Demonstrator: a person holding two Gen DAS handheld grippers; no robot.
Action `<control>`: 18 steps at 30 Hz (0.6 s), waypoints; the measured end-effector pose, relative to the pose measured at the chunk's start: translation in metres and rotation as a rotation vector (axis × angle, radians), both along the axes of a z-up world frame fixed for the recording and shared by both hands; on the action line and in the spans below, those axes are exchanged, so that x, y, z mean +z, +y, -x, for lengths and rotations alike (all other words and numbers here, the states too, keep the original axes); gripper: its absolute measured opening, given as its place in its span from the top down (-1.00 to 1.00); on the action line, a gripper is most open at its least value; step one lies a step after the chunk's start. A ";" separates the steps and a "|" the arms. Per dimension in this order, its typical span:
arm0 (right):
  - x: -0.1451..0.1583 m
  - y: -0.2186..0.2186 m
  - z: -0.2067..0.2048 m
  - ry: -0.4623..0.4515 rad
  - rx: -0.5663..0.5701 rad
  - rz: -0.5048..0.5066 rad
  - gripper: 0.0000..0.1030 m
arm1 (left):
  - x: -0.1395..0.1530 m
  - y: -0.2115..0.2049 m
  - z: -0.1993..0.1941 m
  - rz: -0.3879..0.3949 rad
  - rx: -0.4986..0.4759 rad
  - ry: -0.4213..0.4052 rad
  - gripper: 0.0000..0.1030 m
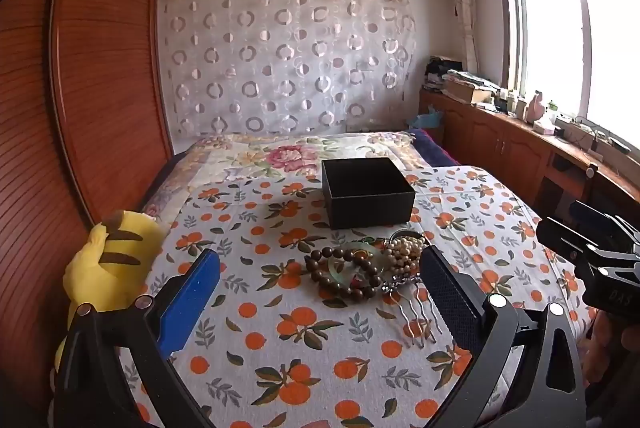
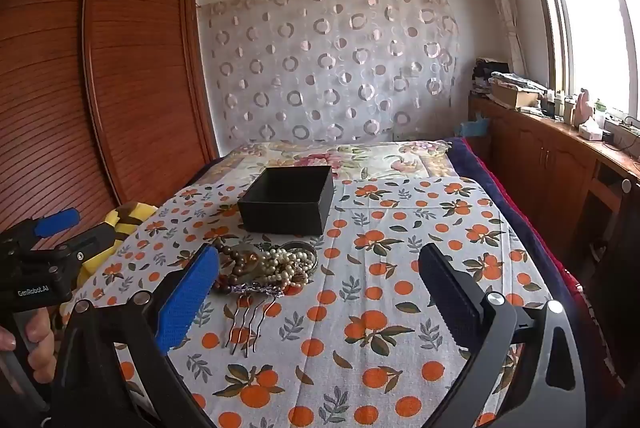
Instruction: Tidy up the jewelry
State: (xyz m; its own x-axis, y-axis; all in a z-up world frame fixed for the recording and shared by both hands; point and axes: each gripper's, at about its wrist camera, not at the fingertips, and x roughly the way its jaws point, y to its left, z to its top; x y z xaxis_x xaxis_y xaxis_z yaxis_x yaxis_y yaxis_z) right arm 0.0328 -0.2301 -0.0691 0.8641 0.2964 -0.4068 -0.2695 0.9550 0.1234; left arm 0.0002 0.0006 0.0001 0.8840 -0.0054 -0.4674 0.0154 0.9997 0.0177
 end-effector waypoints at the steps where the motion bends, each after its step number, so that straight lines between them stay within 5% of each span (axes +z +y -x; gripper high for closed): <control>1: 0.000 0.000 0.000 0.000 -0.001 0.000 -0.95 | 0.000 0.000 0.000 -0.002 -0.001 0.006 -0.88; 18: 0.002 -0.001 0.001 -0.001 -0.001 -0.001 -0.95 | 0.000 0.000 0.000 -0.003 0.000 -0.011 -0.88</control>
State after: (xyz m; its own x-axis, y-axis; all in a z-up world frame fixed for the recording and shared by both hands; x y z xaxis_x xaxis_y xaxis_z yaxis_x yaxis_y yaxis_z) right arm 0.0315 -0.2309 -0.0667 0.8649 0.2962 -0.4053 -0.2691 0.9551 0.1238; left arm -0.0002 0.0004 0.0000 0.8890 -0.0037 -0.4580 0.0151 0.9997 0.0212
